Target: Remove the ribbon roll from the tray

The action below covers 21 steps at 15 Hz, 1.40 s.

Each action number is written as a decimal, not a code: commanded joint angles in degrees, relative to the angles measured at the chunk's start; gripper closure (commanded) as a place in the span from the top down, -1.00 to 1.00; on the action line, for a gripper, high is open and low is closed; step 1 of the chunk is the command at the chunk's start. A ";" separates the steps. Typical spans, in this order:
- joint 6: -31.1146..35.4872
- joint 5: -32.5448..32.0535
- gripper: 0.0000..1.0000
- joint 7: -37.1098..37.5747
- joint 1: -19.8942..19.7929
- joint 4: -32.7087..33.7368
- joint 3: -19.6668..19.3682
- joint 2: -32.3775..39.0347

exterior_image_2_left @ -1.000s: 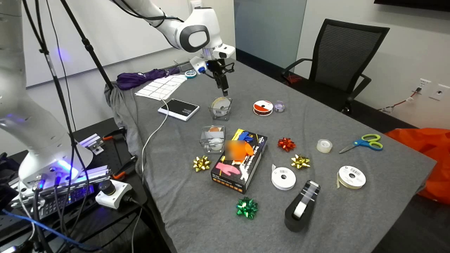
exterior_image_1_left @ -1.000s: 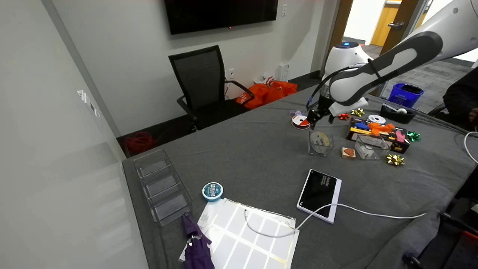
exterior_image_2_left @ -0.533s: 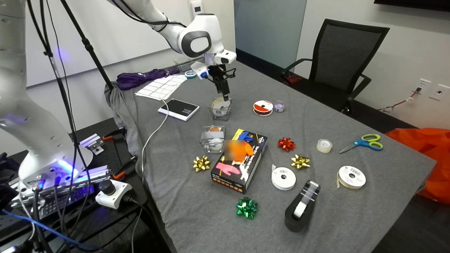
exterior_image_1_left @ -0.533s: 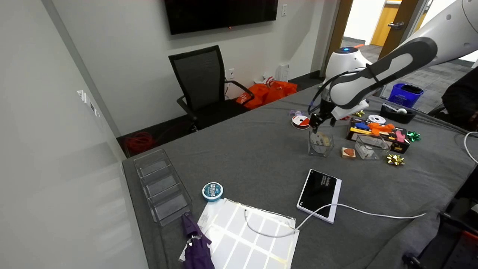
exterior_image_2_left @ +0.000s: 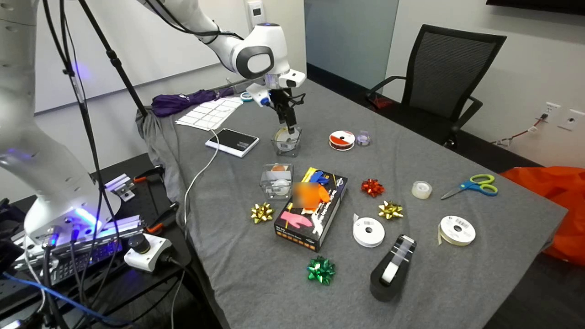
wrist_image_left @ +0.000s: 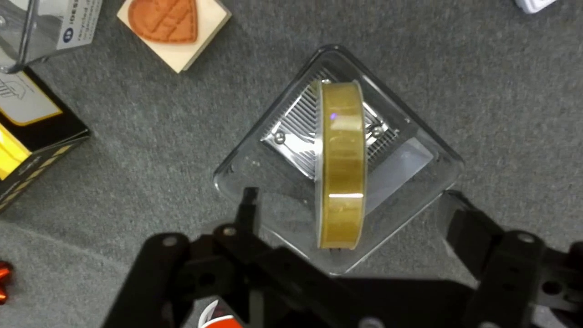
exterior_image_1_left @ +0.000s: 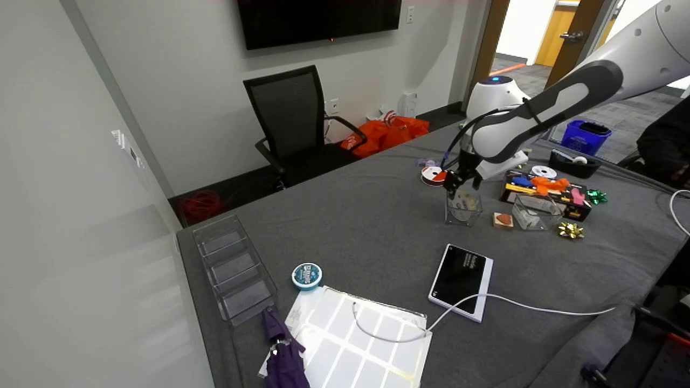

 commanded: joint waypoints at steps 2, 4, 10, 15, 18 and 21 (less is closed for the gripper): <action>1.58 2.07 1.00 -2.12 -1.30 0.84 1.70 1.60; 1.95 2.72 0.47 -2.38 -1.49 0.97 2.00 1.77; 1.69 3.97 -0.38 -2.32 -1.47 1.66 1.95 2.00; 1.00 4.18 -0.95 -2.21 -1.66 1.81 1.87 1.24; 0.25 4.66 -0.89 -2.32 -1.79 1.47 2.01 0.28; -0.94 4.89 -0.89 -1.93 -1.47 0.93 1.91 -1.35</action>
